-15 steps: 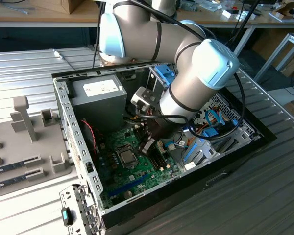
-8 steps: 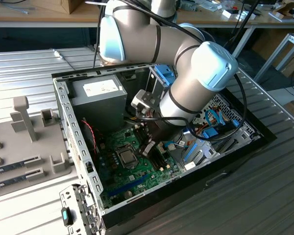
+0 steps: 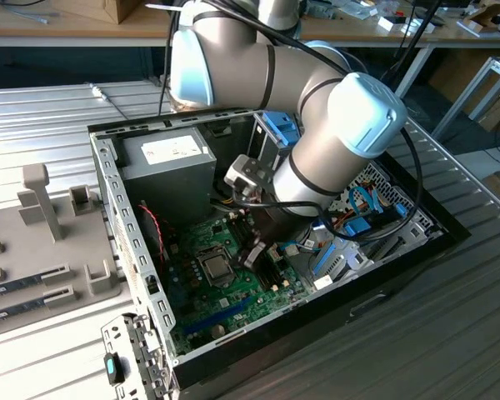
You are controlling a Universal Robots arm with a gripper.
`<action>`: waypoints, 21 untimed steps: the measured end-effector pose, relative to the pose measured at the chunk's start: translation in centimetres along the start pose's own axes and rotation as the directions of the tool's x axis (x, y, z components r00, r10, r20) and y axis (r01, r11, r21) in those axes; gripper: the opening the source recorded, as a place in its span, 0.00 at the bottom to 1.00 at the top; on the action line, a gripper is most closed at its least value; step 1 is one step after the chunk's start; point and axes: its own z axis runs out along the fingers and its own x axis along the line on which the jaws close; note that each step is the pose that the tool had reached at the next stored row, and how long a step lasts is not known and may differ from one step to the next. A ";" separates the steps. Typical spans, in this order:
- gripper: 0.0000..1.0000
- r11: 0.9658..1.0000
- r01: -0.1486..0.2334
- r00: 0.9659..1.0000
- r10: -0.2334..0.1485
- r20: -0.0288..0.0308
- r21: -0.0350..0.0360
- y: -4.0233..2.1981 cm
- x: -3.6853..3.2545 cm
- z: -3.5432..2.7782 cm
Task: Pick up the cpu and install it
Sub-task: 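Install the first cpu locking lever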
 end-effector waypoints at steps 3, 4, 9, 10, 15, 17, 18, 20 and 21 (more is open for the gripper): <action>0.11 1.000 0.002 1.000 -0.002 -0.002 -0.001 -0.16 -0.12 -0.02; 0.11 1.000 0.003 1.000 -0.003 -0.002 0.000 -0.19 -0.15 -0.02; 0.11 1.000 0.006 1.000 -0.006 -0.006 -0.002 -0.43 -0.38 0.21; 0.11 1.000 0.006 1.000 -0.006 -0.007 -0.002 -0.49 -0.42 0.31; 0.11 1.000 0.007 1.000 -0.007 -0.006 -0.003 -0.47 -0.42 0.21; 0.11 1.000 0.007 1.000 -0.007 -0.005 -0.003 -0.28 -0.32 -0.65; 0.11 1.000 0.007 1.000 -0.007 -0.006 -0.003 -0.18 -0.25 -1.12; 0.11 1.000 0.007 1.000 -0.007 -0.006 -0.003 0.04 -0.19 -1.88; 0.11 1.000 0.007 1.000 -0.007 -0.006 -0.004 0.16 -0.18 -2.26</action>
